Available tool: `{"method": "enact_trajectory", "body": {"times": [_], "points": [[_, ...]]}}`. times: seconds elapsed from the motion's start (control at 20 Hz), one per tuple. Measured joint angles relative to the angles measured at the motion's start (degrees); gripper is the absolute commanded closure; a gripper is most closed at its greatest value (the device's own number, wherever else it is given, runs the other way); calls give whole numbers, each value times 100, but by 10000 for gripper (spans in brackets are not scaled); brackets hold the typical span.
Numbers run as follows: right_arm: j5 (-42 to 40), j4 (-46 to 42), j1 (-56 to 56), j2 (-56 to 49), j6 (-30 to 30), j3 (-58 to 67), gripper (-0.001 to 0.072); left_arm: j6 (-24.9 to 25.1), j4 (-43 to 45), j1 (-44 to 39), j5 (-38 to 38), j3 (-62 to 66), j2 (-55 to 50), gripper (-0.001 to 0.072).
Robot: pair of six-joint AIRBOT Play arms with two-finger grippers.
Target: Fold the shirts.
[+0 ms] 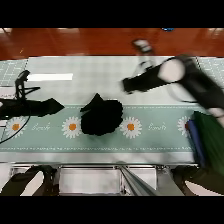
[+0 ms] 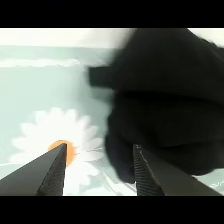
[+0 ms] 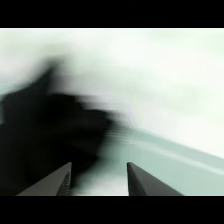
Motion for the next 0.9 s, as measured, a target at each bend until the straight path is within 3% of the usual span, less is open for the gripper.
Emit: {"method": "enact_trajectory", "body": {"times": [0.1,0.25,0.4,0.6,0.65,0.7,0.9], "points": [[297,-264,-837,671,111,-675,304,72,-221,229,-199,-245,-133,201],[2,433,-1685,1572,120,-2312,305,319,-734,57,-214,-828,-374,201],[-597,1567,-1961,1974,-192,-3657,305,457,-1073,-452,20,-1093,-839,201],[-1169,2457,-1797,1904,-533,-4358,305,544,-1381,-1084,258,-1075,-1707,213],[-1325,2643,-1711,1829,-601,-4435,305,557,-1416,-1178,337,-1036,-1891,387],[-1443,2822,-1633,1744,-664,-4485,305,586,-1475,-1246,354,-988,-2057,687],[-1996,4011,-1246,1110,-1266,-4551,305,841,-1539,-1294,350,-772,-2487,688]]}}
